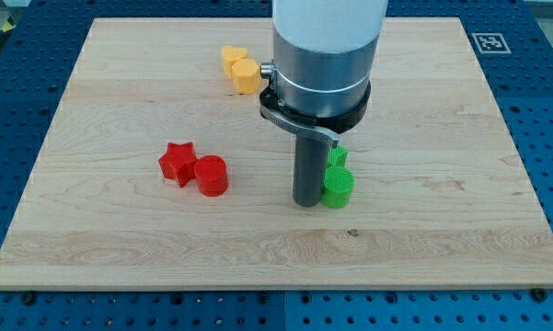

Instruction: Push the red circle to the bottom of the red star

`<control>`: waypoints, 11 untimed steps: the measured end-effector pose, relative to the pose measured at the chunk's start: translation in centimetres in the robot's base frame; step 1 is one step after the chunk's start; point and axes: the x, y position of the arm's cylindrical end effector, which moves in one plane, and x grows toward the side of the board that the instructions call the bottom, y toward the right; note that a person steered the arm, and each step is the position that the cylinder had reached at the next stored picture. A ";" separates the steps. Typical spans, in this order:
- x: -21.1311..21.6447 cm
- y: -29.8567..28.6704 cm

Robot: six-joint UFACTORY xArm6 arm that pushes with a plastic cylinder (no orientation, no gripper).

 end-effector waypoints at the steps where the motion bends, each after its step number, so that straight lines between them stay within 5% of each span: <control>1: 0.0 -1.8; 4: -2.9 -10.1; 11: -2.5 -13.0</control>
